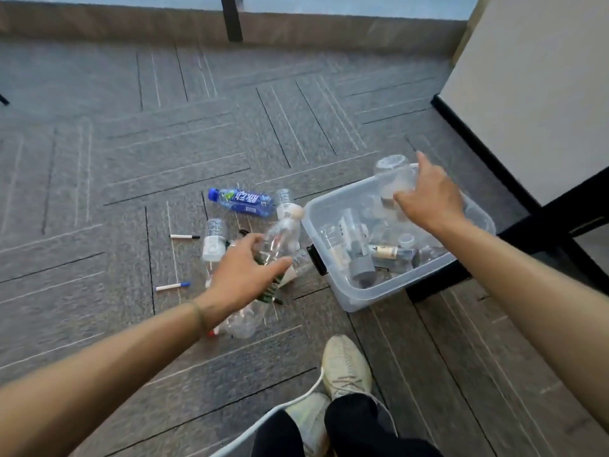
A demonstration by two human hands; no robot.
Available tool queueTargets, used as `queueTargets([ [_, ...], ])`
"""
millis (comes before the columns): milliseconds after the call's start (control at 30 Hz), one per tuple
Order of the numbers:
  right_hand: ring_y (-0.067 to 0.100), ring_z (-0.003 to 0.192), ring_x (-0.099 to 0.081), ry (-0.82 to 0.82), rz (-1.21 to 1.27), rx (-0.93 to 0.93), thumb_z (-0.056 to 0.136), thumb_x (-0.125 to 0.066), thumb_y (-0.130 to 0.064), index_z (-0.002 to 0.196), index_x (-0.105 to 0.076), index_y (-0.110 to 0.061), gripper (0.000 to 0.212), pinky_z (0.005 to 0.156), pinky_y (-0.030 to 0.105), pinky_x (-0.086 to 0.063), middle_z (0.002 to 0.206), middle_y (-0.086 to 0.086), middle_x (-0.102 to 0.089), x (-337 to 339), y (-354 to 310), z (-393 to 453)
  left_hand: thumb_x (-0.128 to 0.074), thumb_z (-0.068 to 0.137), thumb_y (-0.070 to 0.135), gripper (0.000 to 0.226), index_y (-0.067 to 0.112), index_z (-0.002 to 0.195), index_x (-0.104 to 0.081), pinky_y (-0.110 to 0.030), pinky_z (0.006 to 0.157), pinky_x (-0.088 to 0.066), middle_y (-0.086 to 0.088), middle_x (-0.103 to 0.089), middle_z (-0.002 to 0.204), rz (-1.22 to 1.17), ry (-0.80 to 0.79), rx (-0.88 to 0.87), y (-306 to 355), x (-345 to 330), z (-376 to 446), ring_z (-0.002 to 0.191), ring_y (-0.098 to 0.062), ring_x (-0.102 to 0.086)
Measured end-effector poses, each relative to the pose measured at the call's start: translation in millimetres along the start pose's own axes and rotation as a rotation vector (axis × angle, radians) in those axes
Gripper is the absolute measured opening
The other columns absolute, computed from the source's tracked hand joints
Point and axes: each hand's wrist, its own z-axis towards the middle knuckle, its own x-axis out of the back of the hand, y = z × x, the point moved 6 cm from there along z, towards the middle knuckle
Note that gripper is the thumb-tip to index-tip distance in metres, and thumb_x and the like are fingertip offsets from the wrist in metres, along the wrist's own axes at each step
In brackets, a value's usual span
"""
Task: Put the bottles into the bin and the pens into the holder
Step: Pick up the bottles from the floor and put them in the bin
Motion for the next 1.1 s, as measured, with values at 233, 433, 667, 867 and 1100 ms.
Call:
queueTargets([
  [233,0.038,0.128,-0.054,-0.014,0.030,-0.003,0.086,-0.057,-0.018,0.159,-0.027,-0.018,0.079,0.100,0.047,-0.047,0.146,0.017,-0.053,32,25,-23,-0.081,0.075,0.059,0.084,0.016,0.140,-0.051,-0.042,0.094,-0.057,-0.008,-0.067,0.129,-0.480,-0.161,0.138,112,-97,56,0.108,-0.023,-0.069],
  [433,0.031,0.135,-0.048,-0.062,0.124,0.047,0.089,-0.057,-0.018,0.157,-0.033,-0.021,0.072,0.107,0.048,-0.044,0.151,0.010,-0.048,46,9,-39,-0.060,0.097,0.049,0.062,0.016,0.148,-0.047,-0.045,0.112,-0.042,-0.009,-0.054,0.145,-0.428,-0.172,0.172,128,-84,49,0.131,-0.029,-0.053],
  [667,0.031,0.126,-0.055,-0.151,0.168,0.202,0.088,-0.057,-0.013,0.153,-0.041,-0.022,0.068,0.099,0.041,-0.045,0.144,0.011,-0.054,31,-83,-75,-0.062,0.094,0.018,0.027,0.012,0.120,-0.064,-0.033,0.078,-0.047,-0.008,-0.064,0.103,-0.309,0.090,0.250,52,34,7,0.090,-0.020,-0.055],
  [867,0.031,0.125,-0.055,-0.272,0.137,0.325,0.088,-0.058,-0.013,0.150,-0.047,-0.019,0.063,0.102,0.043,-0.046,0.139,0.013,-0.056,-26,-167,-111,-0.058,0.094,0.012,0.022,0.016,0.115,-0.063,-0.027,0.057,-0.037,-0.009,-0.065,0.095,-0.284,0.181,0.323,-58,101,-28,0.070,-0.016,-0.050],
  [1100,0.032,0.110,-0.061,-0.401,0.126,0.390,0.086,-0.059,-0.013,0.145,-0.052,-0.023,0.060,0.092,0.040,-0.048,0.132,0.012,-0.060,-133,-217,-109,-0.060,0.086,0.018,0.043,0.020,0.129,-0.060,-0.033,0.077,-0.053,-0.008,-0.066,0.106,0.120,0.072,0.410,-181,92,-21,0.082,-0.027,-0.066],
])
